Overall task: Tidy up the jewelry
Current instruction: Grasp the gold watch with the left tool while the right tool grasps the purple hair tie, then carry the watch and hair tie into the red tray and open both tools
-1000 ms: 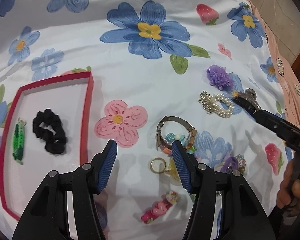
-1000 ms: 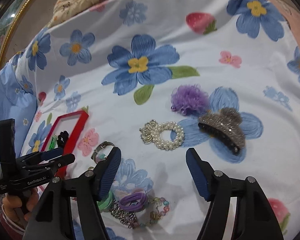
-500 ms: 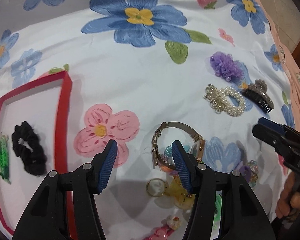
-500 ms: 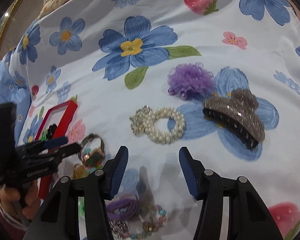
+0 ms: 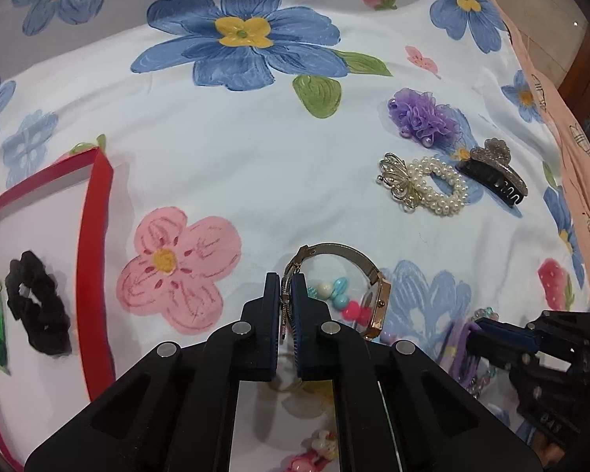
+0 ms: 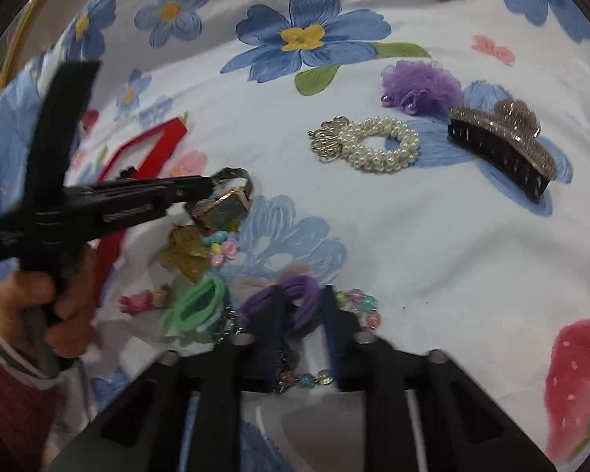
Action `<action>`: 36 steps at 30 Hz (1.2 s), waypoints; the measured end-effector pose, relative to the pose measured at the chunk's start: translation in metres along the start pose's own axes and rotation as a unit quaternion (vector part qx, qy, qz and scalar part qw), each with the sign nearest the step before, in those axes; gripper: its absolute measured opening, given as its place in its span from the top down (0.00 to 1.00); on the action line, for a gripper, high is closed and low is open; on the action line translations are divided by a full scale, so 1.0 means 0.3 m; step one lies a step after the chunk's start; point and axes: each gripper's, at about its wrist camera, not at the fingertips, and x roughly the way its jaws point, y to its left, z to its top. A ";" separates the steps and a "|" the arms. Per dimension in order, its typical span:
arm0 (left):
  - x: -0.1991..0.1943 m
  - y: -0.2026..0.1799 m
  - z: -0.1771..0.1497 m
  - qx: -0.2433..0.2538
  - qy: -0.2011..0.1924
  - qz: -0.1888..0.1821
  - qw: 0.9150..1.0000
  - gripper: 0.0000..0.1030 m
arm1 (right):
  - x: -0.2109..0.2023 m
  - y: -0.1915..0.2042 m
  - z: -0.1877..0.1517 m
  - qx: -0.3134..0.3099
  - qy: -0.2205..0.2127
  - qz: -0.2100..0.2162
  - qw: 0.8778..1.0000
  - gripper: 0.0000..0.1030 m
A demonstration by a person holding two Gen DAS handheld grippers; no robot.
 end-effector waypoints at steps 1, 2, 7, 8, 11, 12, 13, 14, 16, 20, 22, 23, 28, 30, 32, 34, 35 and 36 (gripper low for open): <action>-0.008 0.009 -0.006 -0.006 -0.002 -0.002 1.000 0.96 | -0.002 0.000 0.001 0.002 -0.001 0.007 1.000 0.94; -0.019 0.020 -0.014 -0.014 -0.005 -0.006 1.000 0.96 | -0.006 -0.004 0.002 0.006 -0.002 0.017 1.000 0.94; -0.108 0.058 -0.043 -0.041 -0.031 -0.019 0.998 0.96 | -0.051 -0.015 0.011 0.016 -0.027 0.026 0.999 0.94; -0.131 0.067 -0.047 -0.047 -0.038 -0.025 0.998 0.96 | -0.060 -0.019 0.016 0.020 -0.031 0.030 0.999 0.94; -0.196 0.093 -0.060 -0.063 -0.058 -0.033 0.996 0.96 | -0.081 -0.014 0.032 0.026 -0.042 0.039 0.998 0.94; -0.217 0.102 -0.065 -0.068 -0.064 -0.033 0.995 0.96 | -0.092 -0.006 0.036 0.024 -0.047 0.041 0.998 0.94; -0.231 0.109 -0.068 -0.071 -0.068 -0.033 0.995 0.96 | -0.102 0.004 0.040 0.023 -0.052 0.042 0.997 0.94; -0.249 0.116 -0.073 -0.075 -0.073 -0.033 0.994 0.96 | -0.107 0.011 0.044 0.023 -0.055 0.044 0.997 0.94; -0.289 0.135 -0.091 -0.083 -0.083 -0.030 0.993 0.96 | -0.120 0.031 0.055 0.022 -0.061 0.055 0.996 0.94; -0.354 0.189 -0.138 -0.102 -0.097 -0.022 0.990 0.96 | -0.128 0.092 0.074 0.011 -0.069 0.069 0.995 0.94; -0.386 0.225 -0.169 -0.114 -0.101 -0.016 0.988 0.96 | -0.127 0.133 0.083 0.005 -0.069 0.081 0.994 0.94; -0.400 0.245 -0.184 -0.120 -0.103 -0.012 0.987 0.96 | -0.126 0.151 0.084 0.001 -0.069 0.085 0.994 0.94; -0.456 0.347 -0.263 -0.153 -0.110 0.008 0.982 0.96 | -0.091 0.267 0.104 -0.018 -0.064 0.114 0.991 0.94; -0.474 0.397 -0.299 -0.169 -0.112 0.019 0.979 0.96 | -0.076 0.312 0.112 -0.024 -0.060 0.127 0.990 0.94; -0.486 0.441 -0.328 -0.182 -0.113 0.026 0.977 0.96 | -0.062 0.354 0.118 -0.030 -0.058 0.136 0.989 0.94; -0.491 0.482 -0.354 -0.194 -0.111 0.037 0.974 0.96 | -0.041 0.407 0.132 -0.038 -0.054 0.146 0.987 0.94; -0.492 0.504 -0.363 -0.200 -0.110 0.041 0.973 0.96 | -0.034 0.424 0.136 -0.041 -0.052 0.149 0.987 0.94; -0.492 0.526 -0.373 -0.206 -0.109 0.044 0.972 0.96 | -0.021 0.449 0.146 -0.045 -0.050 0.152 0.986 0.94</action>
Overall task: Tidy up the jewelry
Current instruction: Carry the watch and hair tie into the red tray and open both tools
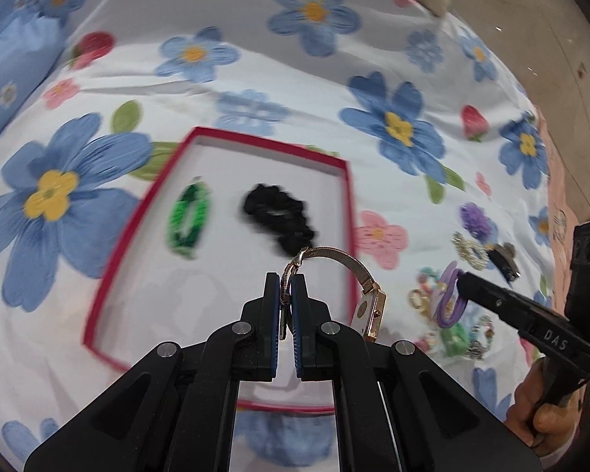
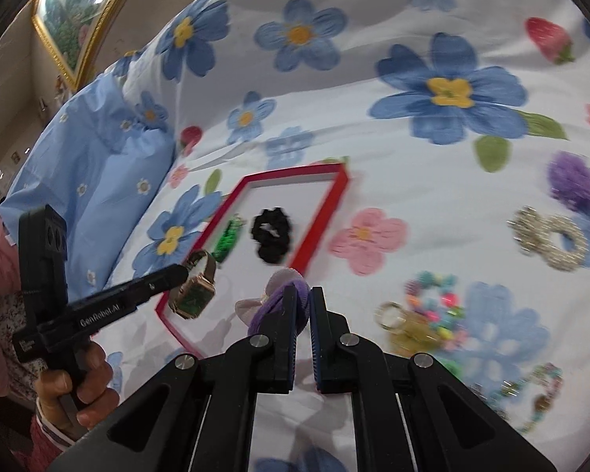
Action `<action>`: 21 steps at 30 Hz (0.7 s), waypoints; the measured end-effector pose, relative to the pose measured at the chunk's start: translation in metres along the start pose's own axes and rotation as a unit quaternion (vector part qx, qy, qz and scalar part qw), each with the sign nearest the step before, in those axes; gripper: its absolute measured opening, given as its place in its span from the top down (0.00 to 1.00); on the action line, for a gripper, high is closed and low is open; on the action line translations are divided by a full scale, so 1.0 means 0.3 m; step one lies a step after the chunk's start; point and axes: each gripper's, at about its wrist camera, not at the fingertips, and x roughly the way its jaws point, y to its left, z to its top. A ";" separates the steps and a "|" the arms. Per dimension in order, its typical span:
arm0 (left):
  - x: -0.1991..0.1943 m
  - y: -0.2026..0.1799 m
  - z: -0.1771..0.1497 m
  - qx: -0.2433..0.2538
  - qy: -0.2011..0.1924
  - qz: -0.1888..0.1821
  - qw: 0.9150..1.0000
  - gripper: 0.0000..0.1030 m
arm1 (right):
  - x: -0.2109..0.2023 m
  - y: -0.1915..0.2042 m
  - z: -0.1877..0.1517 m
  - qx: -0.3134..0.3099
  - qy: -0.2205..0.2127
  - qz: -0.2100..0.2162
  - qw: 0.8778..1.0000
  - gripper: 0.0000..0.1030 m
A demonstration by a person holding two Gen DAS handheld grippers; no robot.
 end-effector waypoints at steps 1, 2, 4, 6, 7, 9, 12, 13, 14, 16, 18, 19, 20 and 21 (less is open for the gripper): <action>0.000 0.021 0.001 -0.005 0.000 0.004 1.000 0.96 | 0.023 0.018 0.010 -0.004 0.003 0.001 1.000 0.94; 0.000 0.042 0.000 -0.010 -0.001 0.009 1.000 0.96 | 0.038 0.030 0.017 -0.007 0.005 0.003 1.000 0.94; 0.000 0.080 0.000 -0.018 -0.001 0.015 1.000 0.96 | 0.082 0.064 0.036 -0.015 0.011 0.009 1.000 0.94; 0.007 0.110 0.003 -0.025 0.000 0.023 0.999 0.96 | 0.118 0.094 0.050 -0.022 0.017 0.012 1.000 0.94; 0.012 0.125 0.003 -0.027 0.000 0.027 0.999 0.96 | 0.139 0.109 0.056 -0.026 0.020 0.013 0.999 0.94; 0.026 0.150 0.006 -0.032 0.003 0.034 0.999 0.96 | 0.173 0.131 0.063 -0.033 0.026 0.014 0.999 0.94; 0.053 0.180 0.013 -0.038 0.007 0.044 0.998 0.96 | 0.229 0.159 0.073 -0.041 0.037 0.015 0.998 0.94; 0.062 0.189 0.016 -0.038 0.009 0.048 0.998 0.96 | 0.255 0.168 0.075 -0.045 0.043 0.015 0.998 0.94; 0.069 0.195 0.018 -0.038 0.010 0.050 0.998 0.96 | 0.271 0.173 0.077 -0.048 0.047 0.014 0.998 0.94; 0.097 0.209 0.026 -0.036 0.015 0.059 0.998 0.96 | 0.318 0.181 0.079 -0.053 0.058 0.009 0.997 0.94; 0.123 0.220 0.032 -0.032 0.022 0.069 0.997 0.96 | 0.364 0.184 0.081 -0.056 0.069 0.002 0.996 0.94; 0.134 0.225 0.035 -0.032 0.024 0.071 0.997 0.96 | 0.386 0.184 0.080 -0.058 0.075 -0.001 0.995 0.94; 0.143 0.229 0.037 -0.032 0.027 0.072 0.997 0.96 | 0.399 0.184 0.081 -0.060 0.080 -0.004 0.995 0.94; 0.156 0.234 0.039 -0.031 0.031 0.073 0.996 0.96 | 0.416 0.185 0.081 -0.062 0.085 -0.009 0.994 0.94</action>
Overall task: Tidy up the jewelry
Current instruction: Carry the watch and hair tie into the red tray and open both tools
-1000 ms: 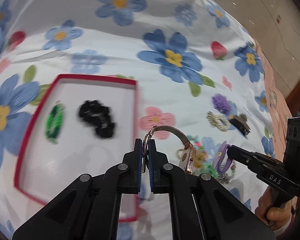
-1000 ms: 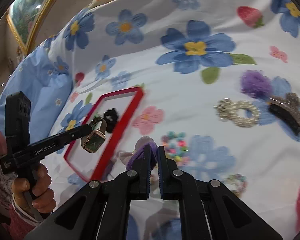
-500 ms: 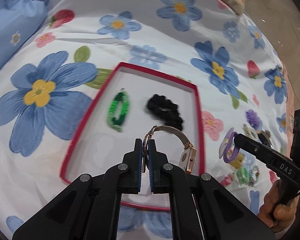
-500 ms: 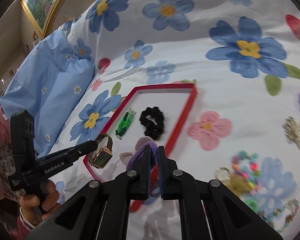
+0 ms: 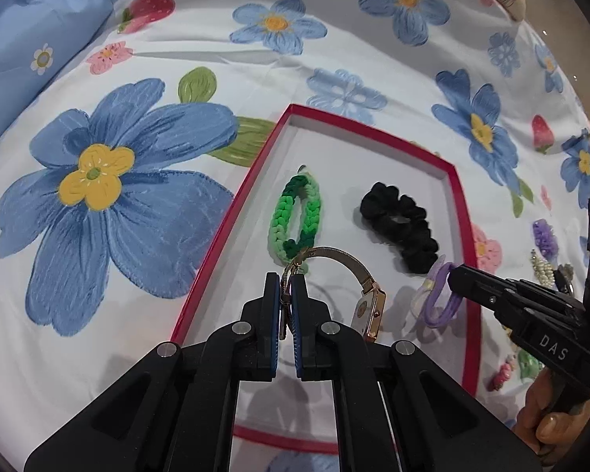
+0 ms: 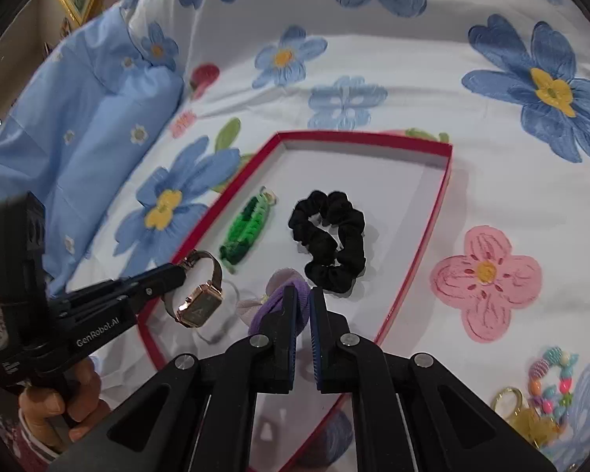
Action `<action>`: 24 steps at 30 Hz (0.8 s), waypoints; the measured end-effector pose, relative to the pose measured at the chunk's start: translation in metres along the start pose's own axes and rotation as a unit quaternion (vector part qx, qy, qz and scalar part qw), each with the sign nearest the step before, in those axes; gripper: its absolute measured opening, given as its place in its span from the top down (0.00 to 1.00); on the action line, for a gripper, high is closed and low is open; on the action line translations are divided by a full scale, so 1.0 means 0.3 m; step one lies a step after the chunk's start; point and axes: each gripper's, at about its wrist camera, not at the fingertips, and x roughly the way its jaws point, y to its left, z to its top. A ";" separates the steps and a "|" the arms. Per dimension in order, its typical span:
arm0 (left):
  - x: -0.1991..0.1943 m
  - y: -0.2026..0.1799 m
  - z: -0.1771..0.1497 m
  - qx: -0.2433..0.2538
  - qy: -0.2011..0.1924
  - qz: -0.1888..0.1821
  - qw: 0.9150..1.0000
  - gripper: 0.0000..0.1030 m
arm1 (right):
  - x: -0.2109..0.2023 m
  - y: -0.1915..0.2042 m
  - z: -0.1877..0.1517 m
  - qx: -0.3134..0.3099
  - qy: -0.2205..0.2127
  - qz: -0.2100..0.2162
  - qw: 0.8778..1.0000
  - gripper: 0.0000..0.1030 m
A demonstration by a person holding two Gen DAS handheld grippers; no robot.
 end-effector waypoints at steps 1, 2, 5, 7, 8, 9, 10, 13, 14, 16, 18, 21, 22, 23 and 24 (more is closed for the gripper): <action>0.011 0.001 0.002 0.002 0.002 0.002 1.000 0.96 | 0.014 0.002 0.002 -0.003 0.006 -0.005 1.000 0.94; 0.019 -0.002 0.003 0.004 0.004 0.004 1.000 0.96 | 0.024 0.001 0.002 -0.005 0.009 -0.008 1.000 0.94; 0.041 -0.009 0.005 0.009 0.010 0.009 1.000 0.96 | 0.052 0.002 0.005 -0.013 0.018 -0.020 1.000 0.94; 0.058 -0.015 0.003 0.014 0.016 0.013 1.000 0.96 | 0.066 0.000 0.005 -0.015 0.023 -0.026 0.999 0.94; 0.063 -0.017 0.003 0.016 0.017 0.015 1.000 0.96 | 0.072 -0.003 0.005 -0.015 0.026 -0.028 0.999 0.94; 0.072 -0.020 0.001 0.018 0.020 0.019 0.999 0.96 | 0.077 -0.007 0.003 -0.015 0.028 -0.028 0.999 0.93; 0.076 -0.021 0.001 0.020 0.021 0.020 0.999 0.96 | 0.081 -0.008 0.004 -0.014 0.029 -0.030 0.999 0.92; 0.089 -0.025 0.000 0.024 0.027 0.024 0.999 0.96 | 0.088 -0.018 0.003 -0.010 0.032 -0.033 0.999 0.90; 0.091 -0.026 -0.001 0.025 0.027 0.024 0.999 0.95 | 0.088 -0.019 0.004 -0.009 0.031 -0.032 0.999 0.90; 0.096 -0.031 -0.002 0.030 0.032 0.027 0.999 0.95 | 0.087 -0.020 0.006 -0.010 0.033 -0.031 0.999 0.89; 0.096 -0.037 -0.004 0.035 0.032 0.033 0.998 0.95 | 0.088 -0.018 0.008 -0.009 0.035 -0.029 0.999 0.86; 0.089 -0.042 -0.004 0.038 0.029 0.038 0.998 0.95 | 0.081 -0.016 0.009 -0.006 0.034 -0.026 0.999 0.79; 0.087 -0.043 -0.003 0.039 0.028 0.039 0.998 0.95 | 0.079 -0.015 0.010 -0.005 0.032 -0.027 0.999 0.78; 0.084 -0.044 -0.003 0.040 0.028 0.040 0.998 0.93 | 0.073 -0.016 0.010 -0.004 0.030 -0.026 0.999 0.78; 0.083 -0.043 -0.003 0.039 0.030 0.043 0.998 0.92 | 0.066 -0.016 0.011 -0.003 0.028 -0.025 0.999 0.78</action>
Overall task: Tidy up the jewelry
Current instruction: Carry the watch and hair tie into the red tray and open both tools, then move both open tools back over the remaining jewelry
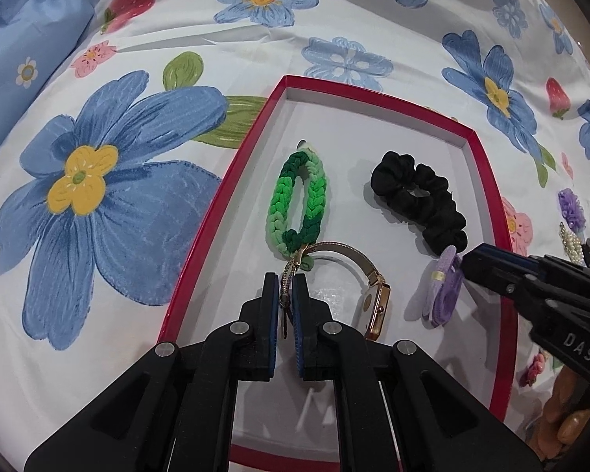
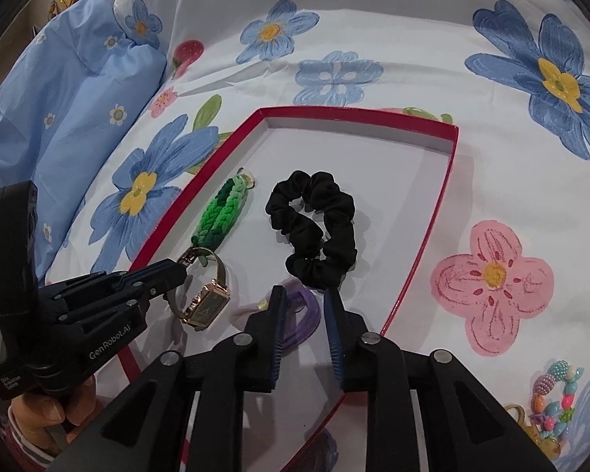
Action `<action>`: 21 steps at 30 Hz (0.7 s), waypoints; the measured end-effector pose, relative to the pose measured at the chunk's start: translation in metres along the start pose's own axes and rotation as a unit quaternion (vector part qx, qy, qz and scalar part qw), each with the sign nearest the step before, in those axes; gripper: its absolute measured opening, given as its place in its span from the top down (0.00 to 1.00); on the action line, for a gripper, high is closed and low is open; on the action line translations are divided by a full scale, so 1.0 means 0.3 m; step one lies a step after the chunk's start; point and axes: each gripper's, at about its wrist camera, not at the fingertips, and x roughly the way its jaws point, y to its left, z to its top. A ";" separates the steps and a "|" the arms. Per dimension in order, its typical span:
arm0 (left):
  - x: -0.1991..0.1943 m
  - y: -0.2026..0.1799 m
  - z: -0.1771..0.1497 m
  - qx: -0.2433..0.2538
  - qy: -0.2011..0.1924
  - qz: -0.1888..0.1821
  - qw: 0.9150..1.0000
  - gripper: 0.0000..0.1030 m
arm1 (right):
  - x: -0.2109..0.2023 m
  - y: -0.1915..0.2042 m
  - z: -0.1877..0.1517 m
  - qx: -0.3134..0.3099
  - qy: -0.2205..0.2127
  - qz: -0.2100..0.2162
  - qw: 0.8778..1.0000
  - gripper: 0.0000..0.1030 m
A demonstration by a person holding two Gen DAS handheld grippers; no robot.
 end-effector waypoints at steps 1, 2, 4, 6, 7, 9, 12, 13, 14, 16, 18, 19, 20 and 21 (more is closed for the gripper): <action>-0.005 0.001 0.000 0.000 -0.001 0.001 1.000 0.87 | -0.005 0.001 0.000 0.001 -0.002 0.000 1.000 0.78; -0.013 0.002 -0.001 -0.002 -0.004 0.000 1.000 0.82 | -0.015 0.001 0.002 0.001 -0.005 0.001 1.000 0.78; -0.034 0.004 -0.003 -0.005 -0.009 0.001 1.000 0.70 | -0.043 0.001 0.000 0.004 -0.013 0.005 1.000 0.78; -0.063 0.008 -0.006 -0.012 -0.019 0.001 1.000 0.62 | -0.076 0.002 -0.004 0.007 -0.024 0.014 1.000 0.78; -0.083 0.008 -0.009 -0.016 -0.025 -0.003 1.000 0.58 | -0.092 0.003 -0.007 0.008 -0.029 0.015 0.999 0.77; -0.116 -0.001 -0.013 -0.019 -0.034 -0.009 0.999 0.56 | -0.138 -0.005 -0.024 0.014 -0.041 0.016 0.999 0.68; -0.162 -0.032 -0.023 -0.014 -0.043 -0.020 0.999 0.56 | -0.199 -0.026 -0.058 0.025 -0.057 0.018 0.998 0.62; -0.175 -0.045 -0.028 -0.011 -0.045 -0.024 0.999 0.56 | -0.219 -0.035 -0.072 0.027 -0.060 0.014 0.998 0.62; -0.189 -0.059 -0.034 -0.009 -0.048 -0.030 0.998 0.56 | -0.232 -0.043 -0.081 0.030 -0.062 0.013 0.998 0.62; -0.215 -0.090 -0.046 -0.006 -0.053 -0.038 0.998 0.54 | -0.270 -0.066 -0.110 0.038 -0.068 0.009 0.997 0.62; -0.242 -0.128 -0.058 0.002 -0.058 -0.050 0.997 0.53 | -0.320 -0.099 -0.147 0.049 -0.076 0.002 0.996 0.62; -0.255 -0.148 -0.064 0.008 -0.059 -0.053 0.997 0.52 | -0.344 -0.115 -0.164 0.054 -0.080 -0.001 0.995 0.62; -0.268 -0.169 -0.070 0.013 -0.061 -0.057 0.996 0.52 | -0.367 -0.131 -0.181 0.058 -0.084 -0.005 0.995 0.62; -0.280 -0.192 -0.078 0.019 -0.062 -0.062 0.996 0.52 | -0.389 -0.146 -0.197 0.062 -0.089 -0.010 0.994 0.62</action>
